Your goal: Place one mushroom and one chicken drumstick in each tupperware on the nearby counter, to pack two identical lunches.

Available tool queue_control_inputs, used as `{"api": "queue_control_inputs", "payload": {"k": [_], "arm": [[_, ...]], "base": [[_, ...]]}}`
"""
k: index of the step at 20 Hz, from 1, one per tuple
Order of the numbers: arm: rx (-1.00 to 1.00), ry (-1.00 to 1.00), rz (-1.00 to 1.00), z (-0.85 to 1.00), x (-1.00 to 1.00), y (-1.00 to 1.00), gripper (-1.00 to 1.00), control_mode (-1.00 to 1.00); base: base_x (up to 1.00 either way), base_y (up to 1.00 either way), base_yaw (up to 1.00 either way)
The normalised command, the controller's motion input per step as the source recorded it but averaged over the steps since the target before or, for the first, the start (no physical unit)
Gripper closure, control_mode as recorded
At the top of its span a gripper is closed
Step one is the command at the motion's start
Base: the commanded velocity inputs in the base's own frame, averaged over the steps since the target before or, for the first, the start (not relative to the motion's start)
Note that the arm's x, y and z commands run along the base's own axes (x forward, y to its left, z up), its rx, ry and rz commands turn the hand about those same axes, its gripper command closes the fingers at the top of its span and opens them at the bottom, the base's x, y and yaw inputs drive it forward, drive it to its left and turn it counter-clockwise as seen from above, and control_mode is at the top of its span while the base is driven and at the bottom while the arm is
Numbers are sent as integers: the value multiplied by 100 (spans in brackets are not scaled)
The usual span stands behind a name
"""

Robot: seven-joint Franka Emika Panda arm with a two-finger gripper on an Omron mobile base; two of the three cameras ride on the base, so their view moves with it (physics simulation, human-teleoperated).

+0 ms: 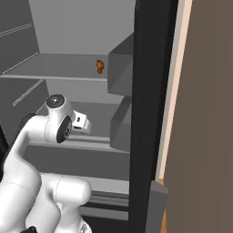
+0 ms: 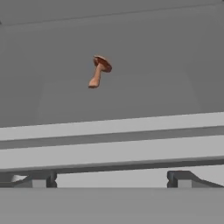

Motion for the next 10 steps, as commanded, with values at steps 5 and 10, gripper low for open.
{"api": "queue_control_inputs", "payload": {"k": [5,10], "arm": [[1,1,-1,-28,32,19,-100,-100],[0,0,0,-13,38,21,-100,-100]], "base": [[0,0,0],[0,0,0]]}}
